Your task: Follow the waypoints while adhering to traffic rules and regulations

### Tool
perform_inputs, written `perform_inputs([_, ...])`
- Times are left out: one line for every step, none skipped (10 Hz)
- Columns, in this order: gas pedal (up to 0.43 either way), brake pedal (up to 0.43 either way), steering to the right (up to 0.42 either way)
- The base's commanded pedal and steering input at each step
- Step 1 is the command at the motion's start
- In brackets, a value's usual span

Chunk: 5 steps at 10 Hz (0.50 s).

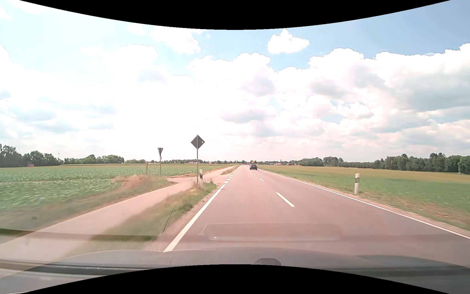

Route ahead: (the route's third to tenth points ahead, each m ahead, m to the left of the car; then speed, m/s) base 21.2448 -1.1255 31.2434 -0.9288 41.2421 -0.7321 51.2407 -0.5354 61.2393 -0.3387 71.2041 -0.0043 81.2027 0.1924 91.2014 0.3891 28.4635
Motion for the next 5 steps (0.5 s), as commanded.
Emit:
perform_inputs([0.220, 0.000, 0.004])
perform_inputs([0.220, 0.000, 0.004])
perform_inputs([0.220, 0.000, 0.004])
perform_inputs([0.220, 0.000, 0.004])
perform_inputs([0.220, 0.000, 0.003])
